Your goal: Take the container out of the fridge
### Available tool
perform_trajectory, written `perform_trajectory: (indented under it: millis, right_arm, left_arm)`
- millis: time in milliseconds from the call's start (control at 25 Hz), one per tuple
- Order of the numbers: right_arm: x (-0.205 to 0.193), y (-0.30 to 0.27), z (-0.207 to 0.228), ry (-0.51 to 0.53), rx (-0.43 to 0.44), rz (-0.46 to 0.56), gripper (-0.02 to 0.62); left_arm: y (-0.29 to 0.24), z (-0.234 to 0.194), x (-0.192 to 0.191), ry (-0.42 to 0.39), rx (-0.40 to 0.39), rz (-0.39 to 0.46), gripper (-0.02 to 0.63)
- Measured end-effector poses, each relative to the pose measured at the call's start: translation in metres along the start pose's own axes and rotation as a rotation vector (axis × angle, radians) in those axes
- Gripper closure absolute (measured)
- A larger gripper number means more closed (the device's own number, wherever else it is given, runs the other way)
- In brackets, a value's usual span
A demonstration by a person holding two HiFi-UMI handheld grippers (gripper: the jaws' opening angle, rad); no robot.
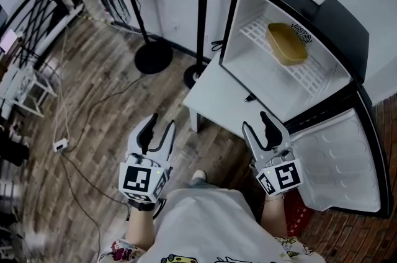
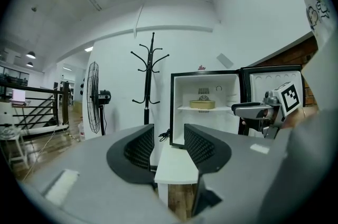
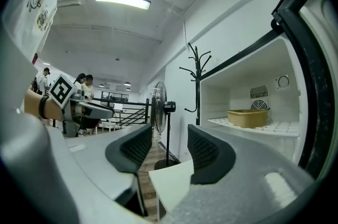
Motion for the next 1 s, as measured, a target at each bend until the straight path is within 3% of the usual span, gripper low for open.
perform_trajectory:
  millis: [560, 1000]
  right_arm:
    - [0.001, -0.007, 0.018, -0.023, -0.07, 0.021, 0.373]
    - [0.007, -0.042, 0.035, -0.015, -0.302, 0.016, 0.366]
  left_arm:
    - [-0.045, 0.001, 0.011, -0.029, -0.095, -0.005, 0.42]
    - [-0.148, -0.029, 0.029, -0.06, -0.363, 0.01, 0.408]
Point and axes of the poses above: the fingertips, and each gripper's own axes: y backward along the fingers, z to its right, x out of its top, the point moved 9 cm from there along y, backward along the fingers, and after that the axes turned 1 degree about -z, right-handed, at the moved point
